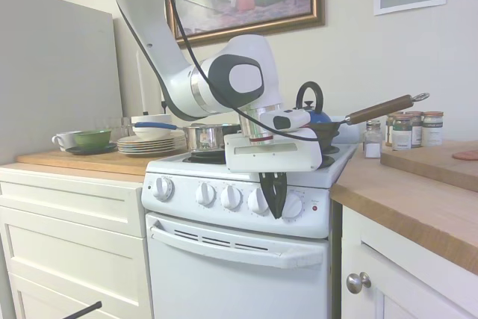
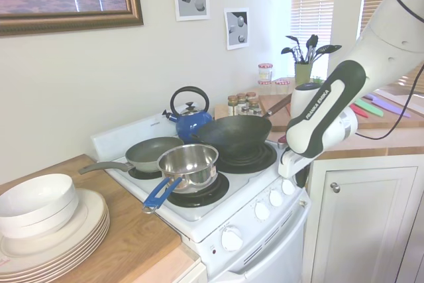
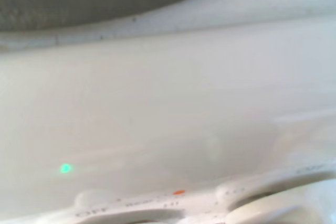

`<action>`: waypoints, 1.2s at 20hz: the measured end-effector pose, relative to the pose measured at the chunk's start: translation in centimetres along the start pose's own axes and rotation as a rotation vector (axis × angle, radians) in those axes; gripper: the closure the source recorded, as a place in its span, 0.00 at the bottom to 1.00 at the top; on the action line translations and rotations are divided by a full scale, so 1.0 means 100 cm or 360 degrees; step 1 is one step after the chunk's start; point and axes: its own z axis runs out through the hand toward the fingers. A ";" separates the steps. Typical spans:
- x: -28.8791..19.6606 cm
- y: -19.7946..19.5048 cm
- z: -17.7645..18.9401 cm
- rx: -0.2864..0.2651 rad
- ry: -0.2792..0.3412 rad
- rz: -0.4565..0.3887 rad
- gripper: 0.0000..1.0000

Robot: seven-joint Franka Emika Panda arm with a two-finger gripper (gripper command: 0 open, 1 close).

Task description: Turn on the stove on the bottom right

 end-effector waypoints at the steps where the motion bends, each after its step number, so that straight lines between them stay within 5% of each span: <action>1: 0.000 0.000 0.000 0.0001 0.0001 0.0000 1.00; 9: -0.001 -0.002 -0.008 0.0016 0.0024 -0.0016 1.00; 18: -0.028 -0.010 -0.065 0.0116 0.0112 -0.0107 1.00; 24: -0.045 -0.010 -0.095 0.0192 0.0080 -0.0071 1.00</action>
